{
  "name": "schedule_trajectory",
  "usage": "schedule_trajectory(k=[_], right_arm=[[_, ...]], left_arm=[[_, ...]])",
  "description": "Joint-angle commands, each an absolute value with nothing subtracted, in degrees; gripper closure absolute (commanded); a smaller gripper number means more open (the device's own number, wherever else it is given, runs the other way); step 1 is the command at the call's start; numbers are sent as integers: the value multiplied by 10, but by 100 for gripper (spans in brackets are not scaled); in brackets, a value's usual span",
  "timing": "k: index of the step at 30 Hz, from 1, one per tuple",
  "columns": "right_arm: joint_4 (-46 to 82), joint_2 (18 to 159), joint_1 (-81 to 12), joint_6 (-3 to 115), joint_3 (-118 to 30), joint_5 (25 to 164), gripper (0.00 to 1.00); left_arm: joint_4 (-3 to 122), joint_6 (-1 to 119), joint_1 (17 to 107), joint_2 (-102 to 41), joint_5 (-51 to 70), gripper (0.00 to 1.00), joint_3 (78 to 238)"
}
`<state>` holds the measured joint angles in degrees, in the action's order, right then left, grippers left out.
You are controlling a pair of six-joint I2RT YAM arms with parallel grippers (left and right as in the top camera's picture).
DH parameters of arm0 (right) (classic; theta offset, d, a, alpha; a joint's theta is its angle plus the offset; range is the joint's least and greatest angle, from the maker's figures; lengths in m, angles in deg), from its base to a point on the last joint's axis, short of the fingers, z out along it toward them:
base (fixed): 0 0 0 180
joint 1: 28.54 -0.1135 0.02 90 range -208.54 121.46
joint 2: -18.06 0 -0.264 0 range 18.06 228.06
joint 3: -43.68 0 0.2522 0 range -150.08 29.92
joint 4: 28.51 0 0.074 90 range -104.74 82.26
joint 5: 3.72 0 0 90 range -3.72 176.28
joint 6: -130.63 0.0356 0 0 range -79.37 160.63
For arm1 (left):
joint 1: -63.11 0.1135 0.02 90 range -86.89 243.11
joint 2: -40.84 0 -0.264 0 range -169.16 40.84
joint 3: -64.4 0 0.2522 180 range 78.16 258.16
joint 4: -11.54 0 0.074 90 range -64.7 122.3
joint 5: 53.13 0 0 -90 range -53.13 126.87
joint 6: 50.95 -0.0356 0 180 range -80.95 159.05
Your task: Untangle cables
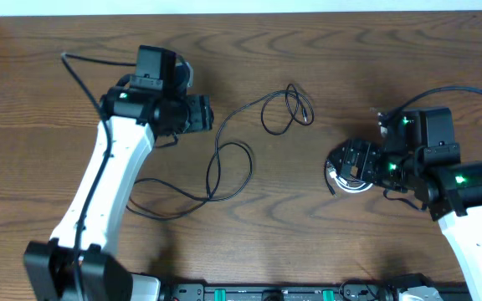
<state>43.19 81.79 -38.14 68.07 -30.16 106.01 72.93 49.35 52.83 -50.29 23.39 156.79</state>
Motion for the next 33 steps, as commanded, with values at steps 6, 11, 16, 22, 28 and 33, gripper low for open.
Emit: schedule_trajectory(k=[6,11,16,22,28,33], right_arm=[[443,827,-395,680,-307,1063,1],[447,833,-395,680,-307,1063,1],[447,833,-395,680,-307,1063,1],[447,833,-395,680,-307,1063,1],[447,833,-395,680,-307,1063,1],[447,833,-395,680,-307,1063,1]], left_arm=[[708,388,494,-589,214,17,1575],[693,386,474,-627,212,17,1575],[637,386,466,-645,213,17,1575],[578,386,466,-669,215,17,1575],[546,386,466,-701,215,18,1575],[532,386,466,-733,215,22,1575]])
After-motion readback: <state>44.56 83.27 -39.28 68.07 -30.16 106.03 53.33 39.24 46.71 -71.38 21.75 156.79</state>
